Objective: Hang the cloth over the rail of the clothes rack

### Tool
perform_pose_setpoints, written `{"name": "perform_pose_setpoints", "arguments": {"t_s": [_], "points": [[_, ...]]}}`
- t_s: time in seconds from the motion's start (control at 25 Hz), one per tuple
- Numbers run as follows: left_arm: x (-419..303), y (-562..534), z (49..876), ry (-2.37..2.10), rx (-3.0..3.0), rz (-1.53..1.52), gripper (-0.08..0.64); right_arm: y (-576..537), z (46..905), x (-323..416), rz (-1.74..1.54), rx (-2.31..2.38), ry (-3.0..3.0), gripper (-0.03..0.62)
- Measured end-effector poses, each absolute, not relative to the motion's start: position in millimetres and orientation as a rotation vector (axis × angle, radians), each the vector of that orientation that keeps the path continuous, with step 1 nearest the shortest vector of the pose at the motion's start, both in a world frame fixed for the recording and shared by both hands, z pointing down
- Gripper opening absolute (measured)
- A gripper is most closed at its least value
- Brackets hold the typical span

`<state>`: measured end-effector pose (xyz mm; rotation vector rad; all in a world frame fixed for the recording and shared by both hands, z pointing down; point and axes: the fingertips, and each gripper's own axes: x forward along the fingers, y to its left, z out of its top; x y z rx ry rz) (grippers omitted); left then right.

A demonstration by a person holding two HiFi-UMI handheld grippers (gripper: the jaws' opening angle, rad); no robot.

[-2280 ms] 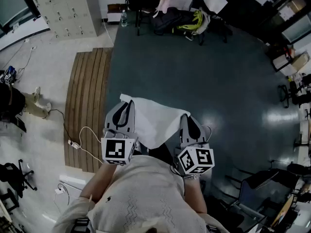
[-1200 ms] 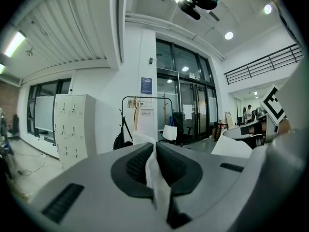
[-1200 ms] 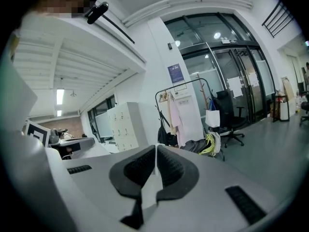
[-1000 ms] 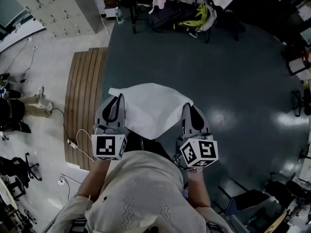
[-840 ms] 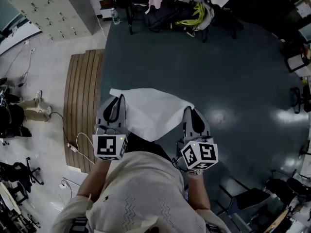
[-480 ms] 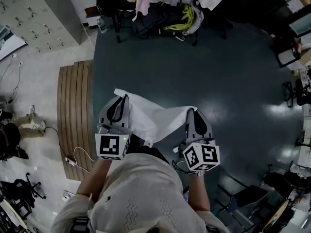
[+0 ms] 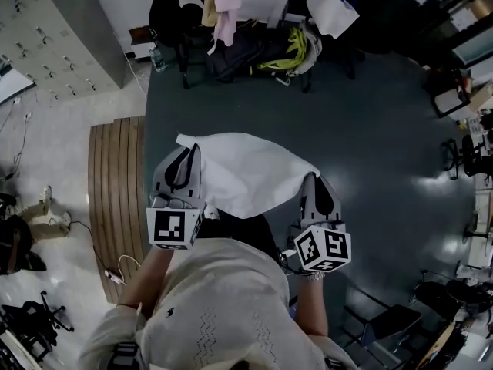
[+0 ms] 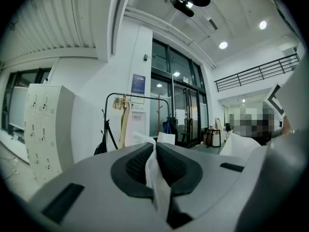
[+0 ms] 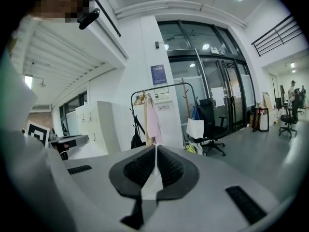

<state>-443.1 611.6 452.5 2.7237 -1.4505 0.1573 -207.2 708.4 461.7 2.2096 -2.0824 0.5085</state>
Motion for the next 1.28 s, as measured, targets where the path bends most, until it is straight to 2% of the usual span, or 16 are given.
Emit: {"name": "perform_pose_setpoints", "arguments": {"t_s": [0.4,0.6,0.96,1.28], "points": [[-399,520,469,-1.471,2.718,0.238,0.023,607,477,-157,0.519,2.197,-2.107,0.023],[-350,456,471,-1.508,2.716,0.328,0.023,533,490,-102,0.562,2.154,-2.158,0.023],[-259,349,463,-1.679,2.652,0.304,0.023,412,474,6,0.501,2.043,-2.272,0.023],[-222,276,470,-1.713,2.572,0.292,0.023,333,478,66,0.516,2.045,-2.231,0.023]]}}
